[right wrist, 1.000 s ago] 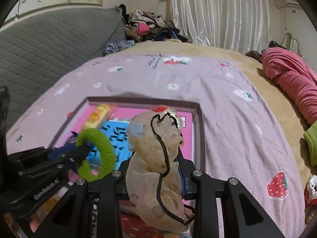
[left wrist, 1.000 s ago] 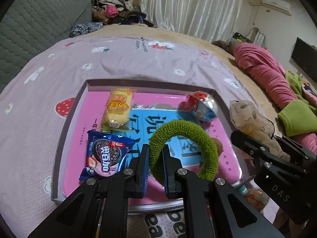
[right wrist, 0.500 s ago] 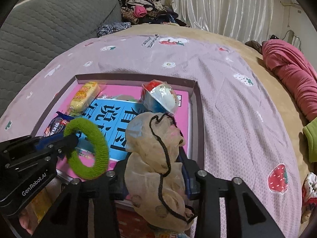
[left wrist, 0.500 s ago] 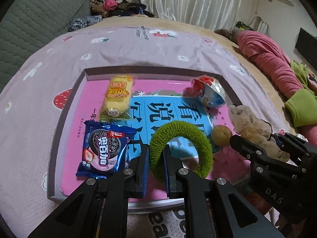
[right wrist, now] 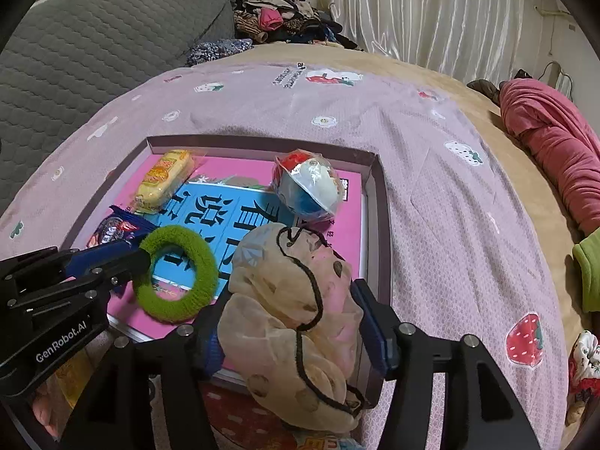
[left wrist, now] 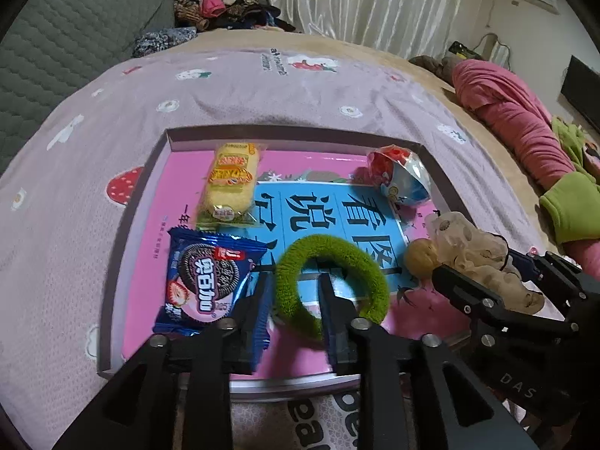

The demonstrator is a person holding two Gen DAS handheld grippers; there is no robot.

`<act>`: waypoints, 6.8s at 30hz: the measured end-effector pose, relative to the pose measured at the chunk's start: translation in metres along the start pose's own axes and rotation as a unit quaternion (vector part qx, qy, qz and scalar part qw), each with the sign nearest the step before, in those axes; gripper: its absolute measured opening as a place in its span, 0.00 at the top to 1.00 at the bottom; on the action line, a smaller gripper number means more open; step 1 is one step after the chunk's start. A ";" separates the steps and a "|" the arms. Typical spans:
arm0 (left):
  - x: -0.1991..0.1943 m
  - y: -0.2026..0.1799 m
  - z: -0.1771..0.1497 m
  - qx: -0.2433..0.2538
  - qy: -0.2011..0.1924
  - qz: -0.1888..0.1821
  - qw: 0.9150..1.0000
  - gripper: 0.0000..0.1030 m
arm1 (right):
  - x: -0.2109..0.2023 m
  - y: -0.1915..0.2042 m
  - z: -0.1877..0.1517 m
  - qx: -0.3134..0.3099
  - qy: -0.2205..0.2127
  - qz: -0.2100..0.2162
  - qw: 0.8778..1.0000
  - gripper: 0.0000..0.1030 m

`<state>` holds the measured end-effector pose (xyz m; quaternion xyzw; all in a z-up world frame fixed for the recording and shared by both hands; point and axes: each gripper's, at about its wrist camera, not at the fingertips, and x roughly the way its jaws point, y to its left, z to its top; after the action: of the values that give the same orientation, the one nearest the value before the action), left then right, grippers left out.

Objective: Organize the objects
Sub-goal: 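Open the left tool releasing the green ring while the right tool releases the scrunchie, then raise both open tools up and away from the pink tray, then move both tools toward the yellow cake pack and red-white egg toy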

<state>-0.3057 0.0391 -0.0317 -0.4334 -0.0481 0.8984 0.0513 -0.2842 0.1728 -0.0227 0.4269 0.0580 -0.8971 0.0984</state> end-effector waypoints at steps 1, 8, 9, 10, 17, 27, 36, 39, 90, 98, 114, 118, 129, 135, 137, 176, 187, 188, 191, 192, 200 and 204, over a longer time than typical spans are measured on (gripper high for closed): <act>-0.002 0.000 0.001 0.001 -0.006 0.005 1.000 0.53 | -0.001 0.000 0.000 0.001 -0.002 0.004 1.000 0.38; -0.022 0.005 0.007 -0.007 -0.042 0.016 0.999 0.40 | -0.005 0.002 0.002 -0.001 -0.010 0.001 1.000 0.29; -0.024 0.006 0.008 -0.008 -0.045 0.020 0.999 0.38 | -0.004 0.002 0.002 -0.002 -0.006 -0.002 1.000 0.29; -0.025 0.005 0.008 -0.009 -0.046 0.021 0.999 0.37 | -0.002 0.002 0.002 -0.002 -0.004 -0.004 1.000 0.29; -0.033 0.011 0.010 -0.016 -0.054 0.021 0.998 0.34 | -0.006 0.003 0.002 -0.001 -0.009 0.005 1.000 0.28; -0.060 0.018 0.013 -0.025 -0.081 0.027 0.996 0.25 | -0.040 0.002 0.009 0.011 -0.065 0.015 0.998 0.23; -0.101 0.025 0.015 -0.031 -0.116 0.029 0.992 0.22 | -0.095 0.014 0.015 0.021 -0.150 0.050 0.987 0.12; -0.122 0.027 0.011 -0.029 -0.135 0.039 0.990 0.21 | -0.111 0.019 0.013 0.023 -0.168 0.060 0.984 0.12; -0.414 0.007 -0.095 -0.020 -0.150 0.041 0.988 0.10 | -0.408 0.061 -0.050 0.020 -0.219 0.026 0.975 0.01; -0.422 0.004 -0.106 -0.009 -0.147 0.044 0.988 0.10 | -0.422 0.065 -0.060 0.016 -0.229 0.019 0.973 0.01; -0.448 0.007 -0.129 -0.007 -0.155 0.047 0.987 0.10 | -0.449 0.084 -0.077 -0.003 -0.240 0.018 0.971 0.01; -0.455 0.006 -0.134 -0.007 -0.155 0.047 0.987 0.10 | -0.455 0.085 -0.083 -0.006 -0.240 0.016 0.971 0.01; -0.456 -0.003 -0.154 0.002 -0.149 0.048 0.988 0.10 | -0.449 0.078 -0.104 0.004 -0.224 0.011 0.975 0.01; -0.443 -0.005 -0.160 0.003 -0.133 0.048 0.990 0.10 | -0.437 0.073 -0.114 0.008 -0.210 0.007 0.978 0.01; -0.437 -0.006 -0.162 0.003 -0.125 0.048 0.991 0.10 | -0.432 0.071 -0.116 0.008 -0.204 0.005 0.979 0.01; -0.323 0.000 -0.188 0.004 -0.023 0.057 0.998 0.10 | -0.336 0.065 -0.149 -0.007 -0.114 0.000 0.993 0.01; -0.292 0.000 -0.192 0.006 0.000 0.055 0.998 0.10 | -0.306 0.056 -0.154 0.002 -0.089 0.002 0.996 0.01; -0.291 0.000 -0.192 0.007 0.001 0.055 0.998 0.10 | -0.303 0.056 -0.154 0.002 -0.087 0.003 0.996 0.01; -0.284 -0.002 -0.192 0.008 0.004 0.055 0.998 0.10 | -0.296 0.054 -0.155 0.002 -0.081 0.003 0.997 0.01; -0.282 -0.002 -0.193 0.008 0.004 0.055 0.998 0.10 | -0.295 0.054 -0.155 0.001 -0.080 0.002 0.997 0.01; -0.263 0.000 -0.193 0.003 0.015 0.050 0.999 0.10 | -0.276 0.049 -0.157 0.004 -0.065 0.002 0.998 0.01; -0.251 0.002 -0.193 0.001 0.023 0.050 0.998 0.10 | -0.264 0.045 -0.157 0.007 -0.057 0.001 0.998 0.01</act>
<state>0.0005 0.0120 0.0428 -0.4555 -0.0245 0.8899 0.0076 0.0074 0.1916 0.0833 0.3762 0.0458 -0.9201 0.0992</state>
